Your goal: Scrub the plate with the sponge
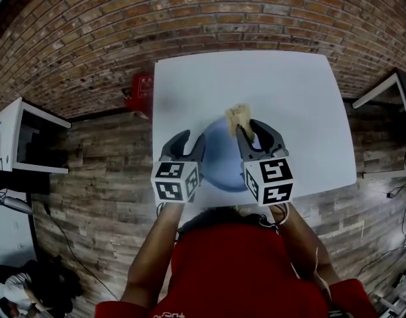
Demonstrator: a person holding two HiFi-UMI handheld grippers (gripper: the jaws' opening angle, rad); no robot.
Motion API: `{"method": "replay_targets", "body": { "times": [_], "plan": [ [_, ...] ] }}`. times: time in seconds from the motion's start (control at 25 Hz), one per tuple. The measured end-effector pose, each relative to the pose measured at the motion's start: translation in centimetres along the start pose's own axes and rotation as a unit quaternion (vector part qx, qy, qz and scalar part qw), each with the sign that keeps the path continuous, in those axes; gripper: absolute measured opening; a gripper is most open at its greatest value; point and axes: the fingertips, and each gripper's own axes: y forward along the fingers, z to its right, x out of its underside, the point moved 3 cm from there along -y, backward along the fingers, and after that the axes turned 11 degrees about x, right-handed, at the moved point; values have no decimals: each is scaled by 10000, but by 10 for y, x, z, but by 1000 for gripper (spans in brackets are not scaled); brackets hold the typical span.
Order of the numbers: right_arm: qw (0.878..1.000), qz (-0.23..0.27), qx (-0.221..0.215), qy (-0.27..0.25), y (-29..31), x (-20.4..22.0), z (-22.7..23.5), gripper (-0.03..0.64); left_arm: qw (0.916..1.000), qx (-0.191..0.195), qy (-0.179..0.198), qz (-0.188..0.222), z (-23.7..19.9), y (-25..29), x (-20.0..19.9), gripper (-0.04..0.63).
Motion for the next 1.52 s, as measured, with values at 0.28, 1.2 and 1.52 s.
{"method": "replay_targets", "body": {
  "times": [0.28, 1.2, 1.52],
  "plan": [
    [9954, -947, -121, -92, 34, 41, -16, 120, 9937, 179, -331, -1053, -13, 26, 50, 187],
    [9760, -2080, -199, -607, 84, 107, -55, 120, 9801, 272, -770, -1808, -32, 43, 89, 66],
    [9748, -2136, -3, -650, 86, 110, -37, 120, 9815, 189, -711, -1766, -30, 44, 88, 48]
  ]
}}
